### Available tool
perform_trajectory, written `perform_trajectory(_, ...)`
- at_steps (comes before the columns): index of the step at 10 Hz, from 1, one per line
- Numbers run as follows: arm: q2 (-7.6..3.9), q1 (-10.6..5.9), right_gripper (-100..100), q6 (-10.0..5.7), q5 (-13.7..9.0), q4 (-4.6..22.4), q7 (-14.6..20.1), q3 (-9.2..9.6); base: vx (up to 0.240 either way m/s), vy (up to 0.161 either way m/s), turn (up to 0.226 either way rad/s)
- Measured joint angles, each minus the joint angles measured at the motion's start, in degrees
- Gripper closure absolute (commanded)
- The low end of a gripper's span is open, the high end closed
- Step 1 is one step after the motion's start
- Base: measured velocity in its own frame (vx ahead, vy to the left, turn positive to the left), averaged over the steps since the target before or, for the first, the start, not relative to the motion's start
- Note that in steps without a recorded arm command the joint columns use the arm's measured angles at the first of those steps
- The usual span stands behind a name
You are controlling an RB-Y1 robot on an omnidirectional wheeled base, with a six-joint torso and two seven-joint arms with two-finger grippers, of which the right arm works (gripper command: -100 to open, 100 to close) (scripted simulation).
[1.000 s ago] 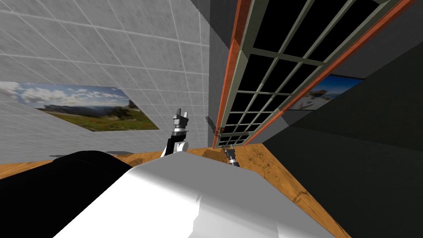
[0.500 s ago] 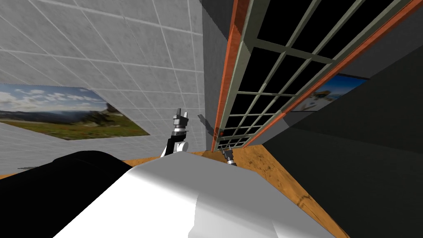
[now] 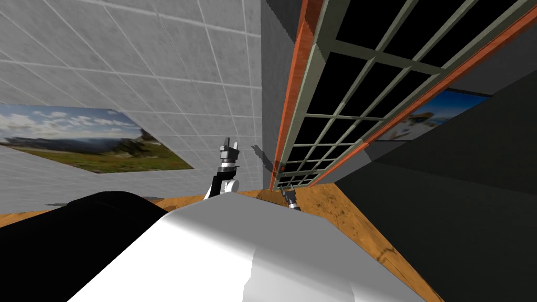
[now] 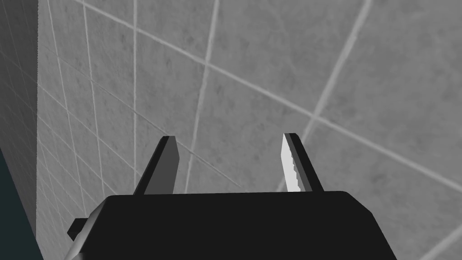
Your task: Pull the door open
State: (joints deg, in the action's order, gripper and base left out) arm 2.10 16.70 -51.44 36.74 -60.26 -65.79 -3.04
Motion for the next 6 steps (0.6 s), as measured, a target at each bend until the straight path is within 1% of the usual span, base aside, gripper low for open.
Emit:
perform_trajectory(2,-0.51,-0.29,-100,-0.03,-0.3,0.5,-0.1,-0.12,-0.201,0.014,0.110)
perform_trajectory(3,-0.97,-0.56,-100,-0.05,-0.6,0.8,-0.3,-0.22,-0.201,0.045,0.154)
perform_trajectory(4,-1.40,-1.05,-100,-0.05,-1.0,1.4,-0.5,-0.36,-0.200,0.038,0.085)
perform_trajectory(5,-1.80,-1.20,-100,-0.03,-1.3,1.6,-0.6,-0.40,-0.235,0.065,0.145)
perform_trajectory(6,-2.48,-1.67,-100,0.09,-1.8,2.0,-0.7,-0.53,-0.230,0.076,0.212)
